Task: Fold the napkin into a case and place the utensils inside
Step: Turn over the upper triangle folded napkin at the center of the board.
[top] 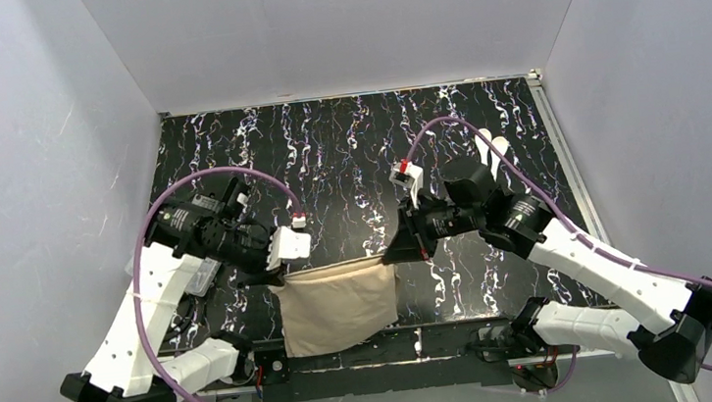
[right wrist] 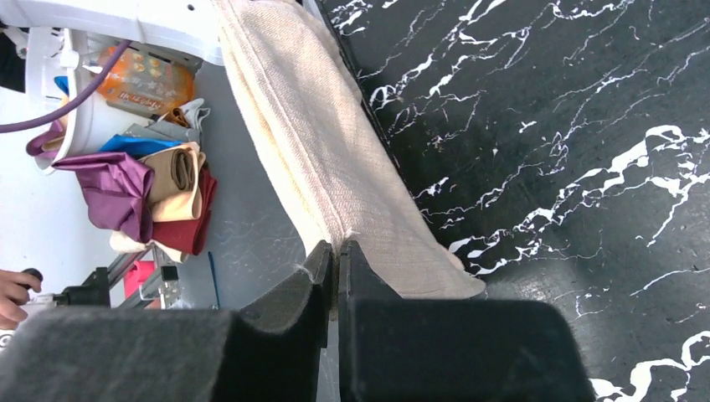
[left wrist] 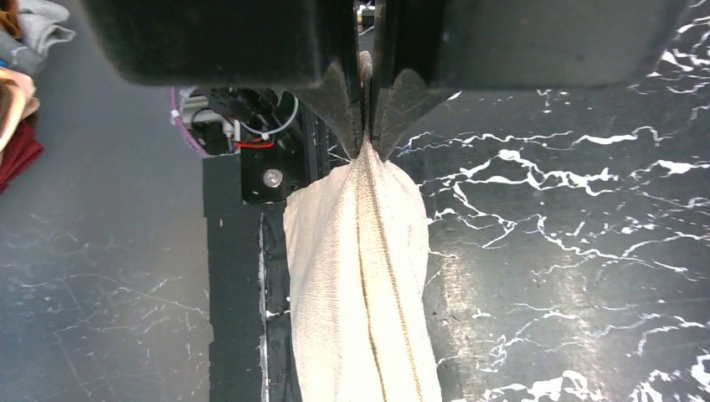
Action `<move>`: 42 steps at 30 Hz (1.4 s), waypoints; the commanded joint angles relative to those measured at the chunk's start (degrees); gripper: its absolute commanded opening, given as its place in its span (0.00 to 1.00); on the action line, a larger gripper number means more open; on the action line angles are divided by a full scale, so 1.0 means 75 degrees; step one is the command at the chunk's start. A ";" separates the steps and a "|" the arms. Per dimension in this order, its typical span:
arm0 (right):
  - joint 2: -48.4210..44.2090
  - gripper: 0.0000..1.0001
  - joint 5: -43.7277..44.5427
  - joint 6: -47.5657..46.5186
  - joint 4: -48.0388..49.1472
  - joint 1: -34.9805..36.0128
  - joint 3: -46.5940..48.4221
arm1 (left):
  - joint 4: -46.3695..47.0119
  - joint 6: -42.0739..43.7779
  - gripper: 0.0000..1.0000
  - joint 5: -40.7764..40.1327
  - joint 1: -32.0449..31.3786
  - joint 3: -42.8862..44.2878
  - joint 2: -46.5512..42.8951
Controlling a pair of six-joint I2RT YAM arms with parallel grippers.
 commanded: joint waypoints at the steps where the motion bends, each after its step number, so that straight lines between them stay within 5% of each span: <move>1: 0.0393 0.01 0.0206 0.0051 0.0122 -0.0083 0.0004 | -0.0090 -0.0610 0.00 0.0120 -0.0014 0.0003 0.0611; 10: 0.3009 0.01 0.0326 -0.0567 0.2152 -0.1495 -0.0199 | 0.2063 -0.0756 0.00 -0.1058 0.0262 0.0445 0.4104; 23: 0.6786 0.06 0.0381 -0.2120 0.2423 -0.2621 0.2153 | 0.2690 -0.1516 0.00 -0.2386 0.1005 0.4474 0.8695; 27: 0.7534 0.25 0.0675 -0.2298 0.2214 -0.2634 0.2932 | 0.3055 -0.2062 0.13 -0.2486 0.1095 0.5157 0.9331; 29: 0.7735 0.61 0.0976 -0.2381 0.2089 -0.2637 0.3220 | 0.3274 -0.2324 0.24 -0.2633 0.1098 0.5356 0.9504; 30: 0.7803 0.92 0.1113 -0.2419 0.1995 -0.2653 0.3367 | 0.3374 -0.2428 0.33 -0.2748 0.1108 0.5416 0.9533; 31: 0.7794 0.98 0.1288 -0.2433 0.1902 -0.2676 0.3499 | 0.3438 -0.2520 0.36 -0.2846 0.1110 0.5477 0.9536; 38: 0.6586 0.98 0.2421 -0.2133 0.1997 -0.2788 0.3300 | 0.3247 -0.2906 0.51 -0.2505 0.1523 0.5781 0.9053; 42: 0.5900 0.84 0.2442 -0.1818 0.2016 -0.2743 0.2710 | 0.3014 -0.3286 0.61 -0.1829 0.1898 0.6070 0.8643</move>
